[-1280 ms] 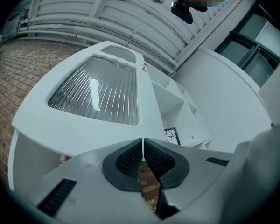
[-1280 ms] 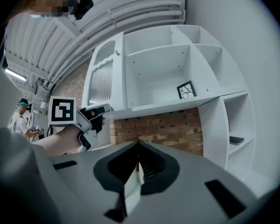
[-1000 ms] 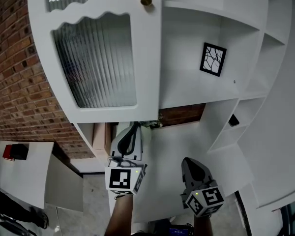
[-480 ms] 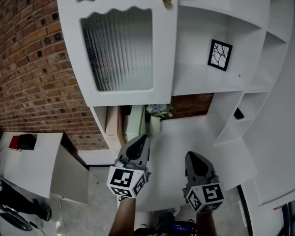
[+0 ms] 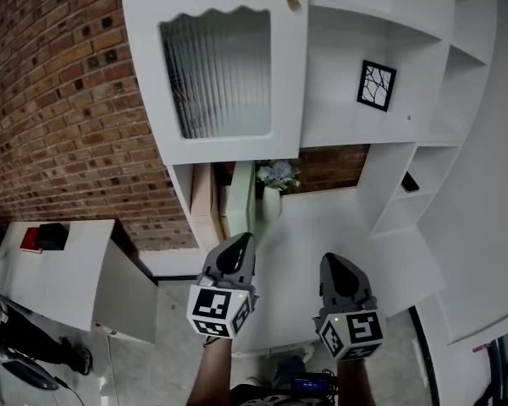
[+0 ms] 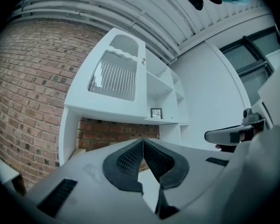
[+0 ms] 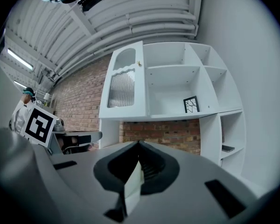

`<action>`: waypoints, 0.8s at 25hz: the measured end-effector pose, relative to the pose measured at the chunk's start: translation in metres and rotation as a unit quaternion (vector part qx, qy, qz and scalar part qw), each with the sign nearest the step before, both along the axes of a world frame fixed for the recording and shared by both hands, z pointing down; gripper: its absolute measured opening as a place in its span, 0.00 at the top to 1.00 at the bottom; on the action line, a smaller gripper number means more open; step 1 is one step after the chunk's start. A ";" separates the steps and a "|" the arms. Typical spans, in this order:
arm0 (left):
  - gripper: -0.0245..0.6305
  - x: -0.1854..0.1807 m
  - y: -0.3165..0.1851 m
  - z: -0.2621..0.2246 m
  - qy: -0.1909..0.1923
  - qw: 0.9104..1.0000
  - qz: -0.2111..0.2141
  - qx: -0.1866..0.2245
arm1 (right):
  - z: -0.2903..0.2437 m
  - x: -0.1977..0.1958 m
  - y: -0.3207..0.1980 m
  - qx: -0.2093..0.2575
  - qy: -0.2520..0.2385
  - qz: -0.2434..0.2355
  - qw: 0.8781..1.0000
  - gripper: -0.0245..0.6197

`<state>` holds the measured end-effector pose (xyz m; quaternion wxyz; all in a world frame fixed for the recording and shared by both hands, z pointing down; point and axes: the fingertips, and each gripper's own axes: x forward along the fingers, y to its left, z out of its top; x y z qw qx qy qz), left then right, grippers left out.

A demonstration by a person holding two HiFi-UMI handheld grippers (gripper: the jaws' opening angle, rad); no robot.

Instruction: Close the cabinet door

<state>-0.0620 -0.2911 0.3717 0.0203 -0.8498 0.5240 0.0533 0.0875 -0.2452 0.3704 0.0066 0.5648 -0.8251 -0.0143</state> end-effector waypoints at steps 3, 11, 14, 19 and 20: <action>0.94 -0.001 0.006 -0.001 0.002 1.000 0.003 -0.004 | -0.002 0.000 0.005 0.003 -0.002 0.005 1.000 0.96; 0.94 0.000 0.008 -0.004 0.001 1.000 0.001 -0.002 | -0.004 0.003 0.006 0.003 0.016 0.018 1.000 0.96; 0.94 -0.001 0.006 -0.006 0.004 1.000 -0.001 -0.001 | -0.006 0.004 0.004 0.007 0.014 0.018 1.000 0.96; 0.94 0.001 0.006 -0.008 0.008 1.000 0.002 0.001 | -0.009 0.006 0.003 0.011 0.017 0.019 1.000 0.96; 0.94 0.002 0.006 -0.008 0.007 1.000 0.002 0.001 | -0.009 0.006 0.003 0.011 0.016 0.019 1.000 0.96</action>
